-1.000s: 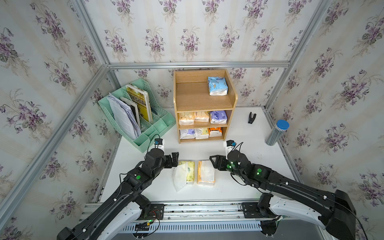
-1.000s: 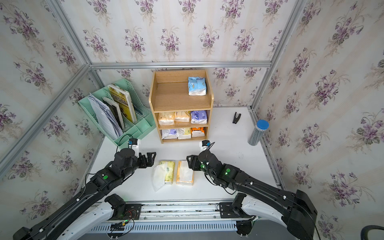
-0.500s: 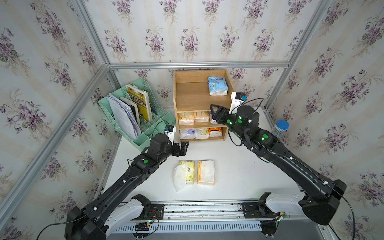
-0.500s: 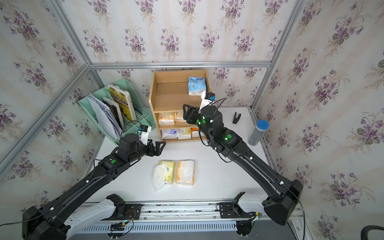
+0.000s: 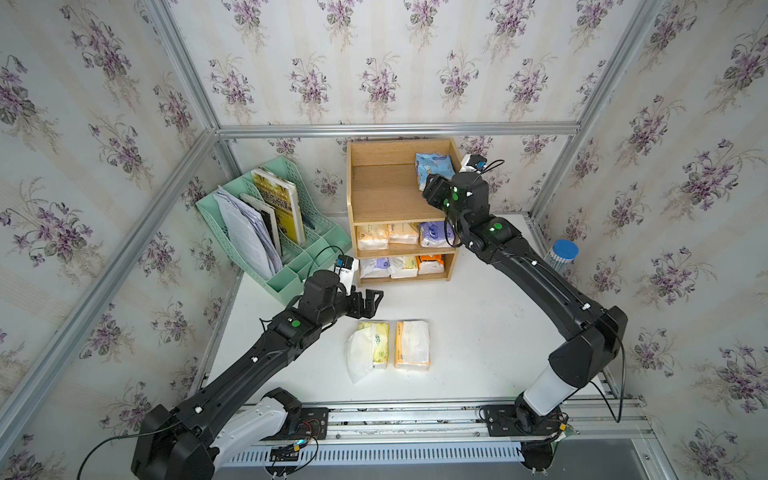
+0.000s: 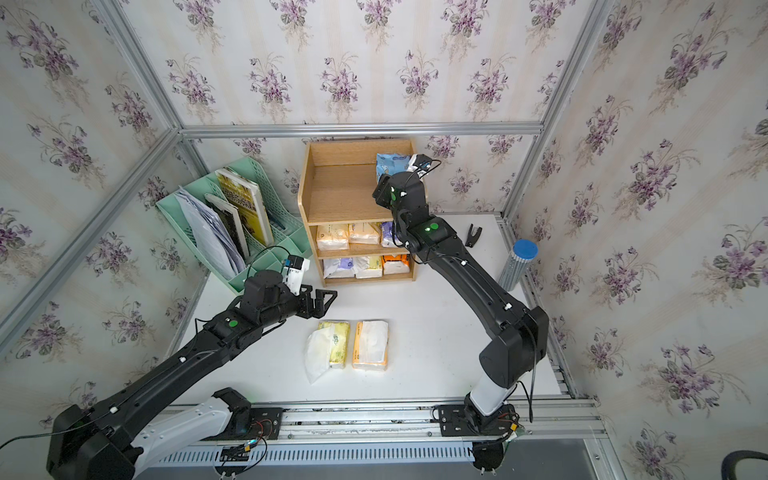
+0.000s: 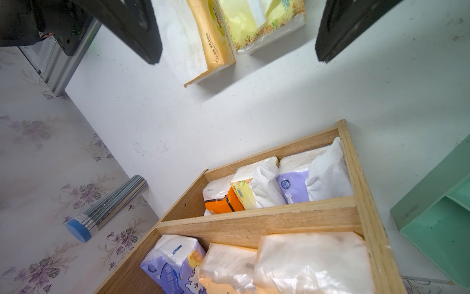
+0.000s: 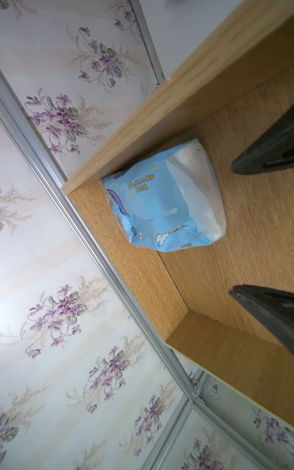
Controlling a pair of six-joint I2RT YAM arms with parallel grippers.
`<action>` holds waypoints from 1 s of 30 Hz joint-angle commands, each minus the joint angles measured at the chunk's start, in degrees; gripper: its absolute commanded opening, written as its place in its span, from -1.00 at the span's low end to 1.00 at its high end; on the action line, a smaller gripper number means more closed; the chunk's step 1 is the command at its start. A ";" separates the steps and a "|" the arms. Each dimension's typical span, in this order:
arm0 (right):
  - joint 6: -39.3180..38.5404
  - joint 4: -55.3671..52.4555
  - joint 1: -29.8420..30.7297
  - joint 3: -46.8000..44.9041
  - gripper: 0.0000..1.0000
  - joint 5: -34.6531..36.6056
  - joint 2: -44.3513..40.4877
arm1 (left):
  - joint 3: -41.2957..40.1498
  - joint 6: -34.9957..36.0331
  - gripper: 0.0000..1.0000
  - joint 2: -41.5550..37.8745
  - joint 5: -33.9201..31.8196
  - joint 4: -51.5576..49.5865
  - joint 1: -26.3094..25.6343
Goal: Remove the tissue boxes from the shelf
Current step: Pick up a box of tissues from the shelf.
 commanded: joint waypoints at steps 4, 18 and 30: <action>-0.09 0.51 -0.21 4.48 0.46 4.80 5.30 | -1.26 -1.60 0.98 -0.71 3.34 3.58 0.07; -1.79 0.44 -0.73 10.56 0.35 4.97 14.05 | -3.61 -0.22 0.98 -5.94 2.51 -1.87 0.05; -5.78 0.53 -0.77 10.02 -0.62 -4.14 12.19 | -4.08 -2.85 0.98 -8.14 2.65 -4.28 -0.06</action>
